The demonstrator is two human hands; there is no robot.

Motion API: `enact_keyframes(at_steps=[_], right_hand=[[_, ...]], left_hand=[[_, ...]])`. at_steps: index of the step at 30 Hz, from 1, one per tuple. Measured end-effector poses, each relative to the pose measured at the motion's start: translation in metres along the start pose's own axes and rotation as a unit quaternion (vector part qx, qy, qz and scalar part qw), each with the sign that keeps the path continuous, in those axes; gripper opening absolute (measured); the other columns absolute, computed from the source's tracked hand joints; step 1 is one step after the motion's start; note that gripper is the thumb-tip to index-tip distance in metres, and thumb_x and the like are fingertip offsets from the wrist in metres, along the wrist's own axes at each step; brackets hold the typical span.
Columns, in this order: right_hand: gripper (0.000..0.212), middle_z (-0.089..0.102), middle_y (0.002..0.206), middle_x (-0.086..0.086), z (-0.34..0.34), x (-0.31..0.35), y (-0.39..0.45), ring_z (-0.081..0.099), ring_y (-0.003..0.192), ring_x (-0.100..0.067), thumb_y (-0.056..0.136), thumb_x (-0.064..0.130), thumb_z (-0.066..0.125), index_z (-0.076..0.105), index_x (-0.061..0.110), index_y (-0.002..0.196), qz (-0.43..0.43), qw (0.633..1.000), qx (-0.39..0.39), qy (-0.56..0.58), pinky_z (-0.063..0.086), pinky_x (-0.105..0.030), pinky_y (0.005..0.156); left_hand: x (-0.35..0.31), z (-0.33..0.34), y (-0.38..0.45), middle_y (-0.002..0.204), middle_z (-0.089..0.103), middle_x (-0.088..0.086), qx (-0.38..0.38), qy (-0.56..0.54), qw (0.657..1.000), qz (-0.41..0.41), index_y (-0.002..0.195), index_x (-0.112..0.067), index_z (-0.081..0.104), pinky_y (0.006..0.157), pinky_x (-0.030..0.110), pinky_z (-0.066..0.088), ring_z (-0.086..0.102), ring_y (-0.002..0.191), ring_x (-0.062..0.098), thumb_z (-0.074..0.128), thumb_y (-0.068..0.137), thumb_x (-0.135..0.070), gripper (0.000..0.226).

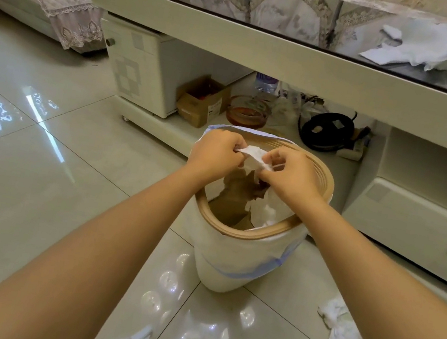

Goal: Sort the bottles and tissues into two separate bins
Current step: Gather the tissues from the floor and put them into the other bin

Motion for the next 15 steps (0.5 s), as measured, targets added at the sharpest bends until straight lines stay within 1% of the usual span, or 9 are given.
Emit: enact_keyframes(at_steps=[3, 4, 6, 7, 8, 10, 12, 13, 15], right_hand=[[0.018, 0.065, 0.097, 0.006, 0.001, 0.001, -0.001, 0.057, 0.076, -0.006, 0.081, 0.023, 0.071, 0.067, 0.025, 0.098, -0.011, 0.999, 0.011, -0.051, 0.044, -0.018, 0.057], [0.017, 0.066, 0.097, 0.005, 0.001, 0.001, -0.002, 0.057, 0.076, -0.005, 0.081, 0.025, 0.071, 0.068, 0.026, 0.098, -0.014, 0.998, 0.012, -0.061, 0.043, -0.018, 0.058], [0.014, 0.069, 0.096, 0.004, 0.0, 0.003, -0.006, 0.059, 0.08, -0.009, 0.082, 0.032, 0.067, 0.07, 0.026, 0.094, -0.021, 0.994, 0.008, -0.103, 0.052, -0.028, 0.066], [0.016, 0.07, 0.096, 0.003, -0.001, 0.005, -0.009, 0.06, 0.082, -0.011, 0.082, 0.035, 0.064, 0.071, 0.026, 0.093, -0.024, 0.991, 0.007, -0.128, 0.054, -0.034, 0.071], [0.018, 0.07, 0.096, 0.002, -0.003, 0.006, -0.012, 0.061, 0.083, -0.013, 0.082, 0.037, 0.062, 0.072, 0.025, 0.091, -0.026, 0.989, 0.009, -0.144, 0.055, -0.038, 0.073], [0.02, 0.071, 0.097, 0.001, -0.009, 0.007, -0.019, 0.063, 0.085, -0.016, 0.085, 0.036, 0.058, 0.073, 0.024, 0.088, -0.034, 0.989, 0.012, -0.147, 0.055, -0.04, 0.076], [0.02, 0.07, 0.101, 0.004, -0.02, 0.005, -0.028, 0.062, 0.094, -0.016, 0.088, 0.033, 0.056, 0.073, 0.024, 0.091, -0.041, 0.99, 0.008, -0.135, 0.053, -0.036, 0.08], [0.02, 0.069, 0.105, 0.007, -0.026, 0.003, -0.034, 0.06, 0.099, -0.014, 0.087, 0.033, 0.056, 0.073, 0.026, 0.093, -0.044, 0.991, 0.004, -0.13, 0.052, -0.035, 0.081], [0.021, 0.066, 0.113, 0.01, -0.041, -0.003, -0.046, 0.057, 0.105, -0.013, 0.086, 0.035, 0.055, 0.071, 0.028, 0.098, -0.054, 0.989, -0.004, -0.137, 0.049, -0.035, 0.084]], left_hand=[[-0.001, 0.001, 0.0, 0.088, 0.068, -0.004, -0.005, 0.028, 1.0, -0.001, 0.1, -0.023, 0.07, 0.074, 0.032, 0.055, 0.061, 0.08, 0.012, 0.06, 0.085, -0.017, 0.019], [-0.002, 0.001, -0.001, 0.089, 0.068, -0.005, -0.006, 0.039, 0.999, -0.001, 0.101, -0.024, 0.069, 0.072, 0.03, 0.054, 0.061, 0.079, 0.012, 0.061, 0.083, -0.017, 0.02], [-0.001, 0.002, -0.002, 0.091, 0.068, -0.006, -0.017, 0.062, 0.998, -0.001, 0.104, -0.026, 0.066, 0.067, 0.027, 0.051, 0.06, 0.08, 0.01, 0.062, 0.081, -0.02, 0.024], [-0.002, 0.003, -0.004, 0.093, 0.067, -0.007, -0.027, 0.074, 0.997, 0.002, 0.11, -0.027, 0.063, 0.067, 0.026, 0.05, 0.06, 0.082, 0.01, 0.062, 0.082, -0.021, 0.029], [-0.003, 0.003, -0.006, 0.097, 0.067, -0.007, -0.041, 0.089, 0.995, 0.01, 0.117, -0.027, 0.06, 0.069, 0.026, 0.05, 0.06, 0.086, 0.011, 0.062, 0.083, -0.022, 0.034], [-0.006, 0.001, -0.01, 0.108, 0.066, -0.005, -0.069, 0.12, 0.99, 0.035, 0.126, -0.024, 0.055, 0.075, 0.028, 0.049, 0.061, 0.095, 0.015, 0.063, 0.086, -0.019, 0.041], [-0.01, 0.0, -0.014, 0.113, 0.066, -0.002, -0.092, 0.139, 0.984, 0.056, 0.125, -0.021, 0.056, 0.078, 0.028, 0.047, 0.061, 0.101, 0.016, 0.062, 0.088, -0.014, 0.039], [-0.012, 0.0, -0.017, 0.112, 0.067, -0.002, -0.101, 0.14, 0.983, 0.062, 0.122, -0.021, 0.059, 0.077, 0.026, 0.047, 0.062, 0.1, 0.015, 0.061, 0.089, -0.013, 0.034], [-0.018, 0.003, -0.023, 0.105, 0.069, -0.004, -0.116, 0.128, 0.983, 0.062, 0.112, -0.024, 0.063, 0.073, 0.022, 0.047, 0.062, 0.092, 0.012, 0.06, 0.09, -0.019, 0.023]])
Point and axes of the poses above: each hand's wrist, its own y-axis towards the middle knuckle, its own z-axis out of the palm, x = y × z, the point moved 1 cm from there along y, towards the middle knuckle
